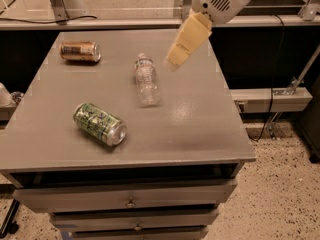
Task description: Place green can upright
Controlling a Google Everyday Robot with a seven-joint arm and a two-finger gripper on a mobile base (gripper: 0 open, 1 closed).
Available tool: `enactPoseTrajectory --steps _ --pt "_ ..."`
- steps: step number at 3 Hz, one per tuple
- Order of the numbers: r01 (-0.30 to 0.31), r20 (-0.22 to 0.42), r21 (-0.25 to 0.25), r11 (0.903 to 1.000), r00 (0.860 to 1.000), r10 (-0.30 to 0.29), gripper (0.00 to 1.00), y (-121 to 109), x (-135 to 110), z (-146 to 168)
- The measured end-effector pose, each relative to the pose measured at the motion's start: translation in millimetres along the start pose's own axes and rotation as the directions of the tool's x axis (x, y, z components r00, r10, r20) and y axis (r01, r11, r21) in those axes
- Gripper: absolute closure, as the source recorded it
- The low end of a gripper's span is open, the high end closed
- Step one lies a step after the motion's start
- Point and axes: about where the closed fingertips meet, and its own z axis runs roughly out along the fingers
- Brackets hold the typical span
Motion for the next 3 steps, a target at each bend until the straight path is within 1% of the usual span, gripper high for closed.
enactPoseTrajectory --steps 1,2,3 --pt "-0.068 0.087 -0.052 0.9963 0.994 0.073 0.00 2.2 -28.6 35.7" --pt "-0.142 0.147 -0.124 0.9821 0.976 0.160 0.00 15.3 -62.9 70.1" --pt "-0.192 0.192 -0.213 0.9579 0.953 0.234 0.00 48.5 -94.6 91.8"
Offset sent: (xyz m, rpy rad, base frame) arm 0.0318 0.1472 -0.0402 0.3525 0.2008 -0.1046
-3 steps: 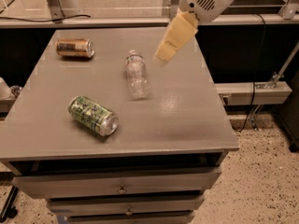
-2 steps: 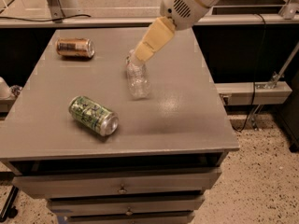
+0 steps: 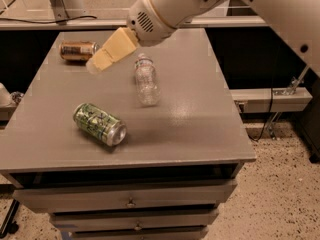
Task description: Place green can upright
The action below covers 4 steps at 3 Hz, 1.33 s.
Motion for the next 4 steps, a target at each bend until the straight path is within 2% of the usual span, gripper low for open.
enactPoseTrajectory --steps 1,2,3,4 --pt "-0.025 0.020 -0.070 0.9972 0.999 0.027 0.00 41.7 -9.8 32.4" --pt "0.000 -0.004 -0.120 0.9927 1.000 0.000 0.00 77.7 -8.8 64.1" --pt "0.045 -0.051 -0.155 0.9869 0.997 -0.054 0.00 99.8 2.5 97.8" --pt "0.067 -0.104 -0.151 0.9862 0.991 -0.083 0.00 97.8 21.0 118.3"
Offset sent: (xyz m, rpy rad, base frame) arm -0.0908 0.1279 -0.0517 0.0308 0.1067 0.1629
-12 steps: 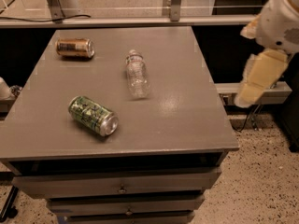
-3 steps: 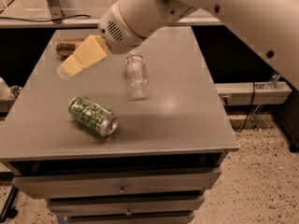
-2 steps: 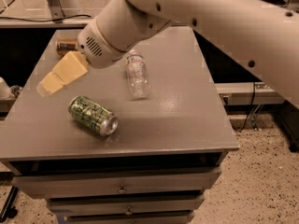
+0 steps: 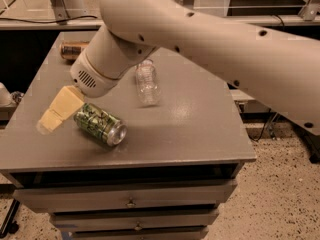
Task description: Place green can upright
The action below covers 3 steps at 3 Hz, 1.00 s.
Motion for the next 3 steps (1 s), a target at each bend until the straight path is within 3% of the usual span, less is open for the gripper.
enactPoseTrajectory --steps 2,3 --pt "-0.032 -0.073 0.058 0.9978 0.997 0.036 0.00 -24.2 44.1 7.3" --pt "-0.034 -0.097 0.068 0.9971 0.994 0.040 0.18 -25.3 52.9 10.6"
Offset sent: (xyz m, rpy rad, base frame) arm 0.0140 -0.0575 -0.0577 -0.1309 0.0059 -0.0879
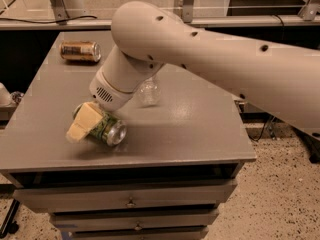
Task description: Place green can upright
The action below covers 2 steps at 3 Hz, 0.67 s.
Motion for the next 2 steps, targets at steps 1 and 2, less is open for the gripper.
enactPoseTrajectory --steps 1,2 --pt "-0.018 -0.026 -0.003 0.9998 1.000 0.018 0.41 -3.2 0.2 1.7" --pt "-0.043 -0.069 -0.005 0.9990 0.997 0.043 0.64 -12.4 -9.7 -2.7"
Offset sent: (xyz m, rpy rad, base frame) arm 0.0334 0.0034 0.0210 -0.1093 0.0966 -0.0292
